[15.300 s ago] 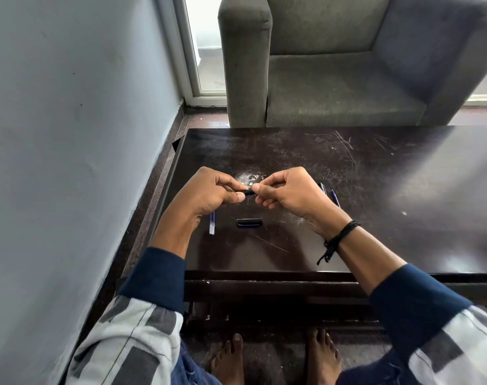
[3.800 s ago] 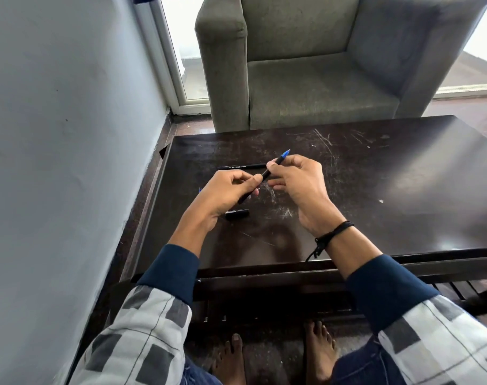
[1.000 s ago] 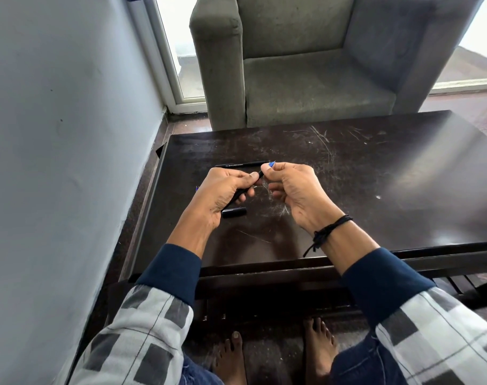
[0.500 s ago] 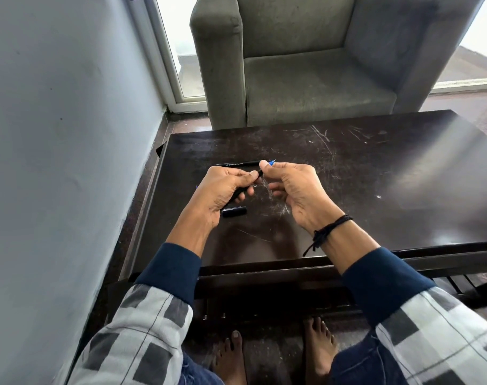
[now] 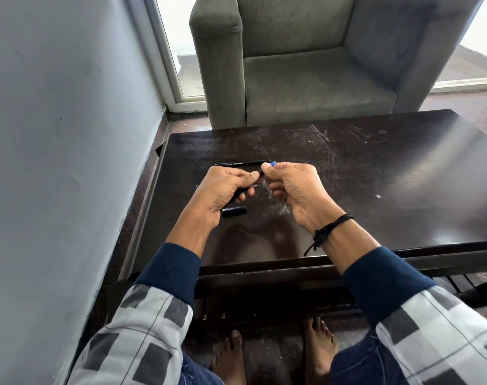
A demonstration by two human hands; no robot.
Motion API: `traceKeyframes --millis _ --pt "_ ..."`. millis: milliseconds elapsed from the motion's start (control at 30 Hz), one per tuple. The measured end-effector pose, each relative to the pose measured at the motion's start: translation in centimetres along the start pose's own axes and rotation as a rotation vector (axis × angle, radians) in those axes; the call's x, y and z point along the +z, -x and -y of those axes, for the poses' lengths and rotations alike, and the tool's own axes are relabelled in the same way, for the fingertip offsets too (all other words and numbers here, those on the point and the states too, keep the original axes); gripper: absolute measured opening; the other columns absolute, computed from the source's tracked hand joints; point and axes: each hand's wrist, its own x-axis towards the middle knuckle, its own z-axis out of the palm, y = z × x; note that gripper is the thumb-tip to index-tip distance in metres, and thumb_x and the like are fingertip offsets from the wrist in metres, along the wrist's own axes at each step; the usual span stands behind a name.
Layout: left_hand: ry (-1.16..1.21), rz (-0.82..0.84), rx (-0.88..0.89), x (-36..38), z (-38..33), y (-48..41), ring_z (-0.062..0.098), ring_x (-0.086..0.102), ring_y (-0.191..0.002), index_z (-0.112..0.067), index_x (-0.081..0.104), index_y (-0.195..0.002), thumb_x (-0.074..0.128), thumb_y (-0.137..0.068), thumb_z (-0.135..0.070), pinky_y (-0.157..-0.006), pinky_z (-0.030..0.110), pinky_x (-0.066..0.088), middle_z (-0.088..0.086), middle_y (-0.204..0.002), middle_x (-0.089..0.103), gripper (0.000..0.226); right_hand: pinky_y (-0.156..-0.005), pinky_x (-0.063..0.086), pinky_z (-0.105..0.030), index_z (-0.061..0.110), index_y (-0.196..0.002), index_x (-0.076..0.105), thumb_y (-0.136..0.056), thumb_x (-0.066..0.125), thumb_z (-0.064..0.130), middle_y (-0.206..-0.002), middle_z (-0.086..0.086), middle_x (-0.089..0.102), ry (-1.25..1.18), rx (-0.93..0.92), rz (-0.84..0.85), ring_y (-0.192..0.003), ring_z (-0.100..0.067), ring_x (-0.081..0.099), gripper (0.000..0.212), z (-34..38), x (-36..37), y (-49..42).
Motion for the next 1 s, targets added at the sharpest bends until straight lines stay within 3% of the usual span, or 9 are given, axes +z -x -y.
traceKeyframes --millis 300,400,500,600,800,1000 --pt "-0.002 0.003 0.002 0.05 0.13 -0.14 0.008 0.051 -0.053 -0.003 0.079 -0.090 0.073 -0.090 -0.020 -0.054 0.018 0.044 0.004 -0.065 0.065 0.017 -0.055 0.045 -0.021 0.013 -0.087 0.077 -0.083 0.081 0.016 -0.070 0.003 0.068 -0.055 0.011 -0.007 -0.058 -0.006 0.054 0.007 0.14 -0.03 0.07" --pt "0.000 0.008 -0.001 0.12 0.09 -0.18 0.008 0.051 -0.054 -0.003 0.079 -0.090 0.073 -0.090 -0.020 -0.055 0.019 0.043 0.004 -0.065 0.065 0.018 -0.052 0.043 -0.019 0.006 -0.099 0.075 -0.085 0.077 0.007 -0.072 -0.001 0.065 -0.074 -0.008 -0.010 -0.058 -0.006 0.053 0.015 0.13 -0.05 -0.05" --pt "-0.001 -0.002 0.009 -0.02 -0.02 -0.06 0.008 0.051 -0.054 -0.004 0.079 -0.088 0.072 -0.091 -0.019 -0.055 0.019 0.043 0.005 -0.066 0.065 0.017 -0.052 0.043 -0.019 0.009 -0.108 0.072 -0.083 0.079 0.009 -0.078 -0.001 0.068 -0.109 0.001 -0.003 -0.055 -0.004 0.055 0.026 0.29 -0.06 -0.02" --pt "0.003 -0.003 0.013 -0.08 -0.01 -0.04 0.008 0.051 -0.053 -0.004 0.079 -0.088 0.072 -0.091 -0.019 -0.054 0.018 0.043 0.006 -0.066 0.065 0.017 -0.054 0.046 -0.021 0.012 -0.107 0.072 -0.080 0.084 0.018 -0.080 0.002 0.072 -0.089 0.007 0.003 -0.056 -0.004 0.058 0.031 0.18 -0.05 0.04" --pt "-0.003 0.010 0.006 0.08 0.07 -0.13 0.008 0.052 -0.054 -0.003 0.079 -0.090 0.072 -0.091 -0.019 -0.053 0.017 0.045 0.006 -0.067 0.066 0.017 -0.060 0.050 -0.022 0.008 -0.111 0.069 -0.081 0.079 0.002 -0.078 -0.002 0.070 -0.100 -0.023 0.015 -0.061 -0.008 0.064 0.032 0.36 -0.21 0.19" --pt "0.002 0.001 0.014 0.04 0.09 -0.15 0.006 0.051 -0.052 -0.002 0.078 -0.090 0.071 -0.091 -0.019 -0.051 0.016 0.043 0.004 -0.064 0.065 0.018 -0.060 0.052 -0.022 0.008 -0.112 0.068 -0.080 0.082 0.009 -0.075 0.002 0.070 -0.100 -0.013 0.019 -0.058 -0.005 0.061 0.035 0.32 0.03 0.28"
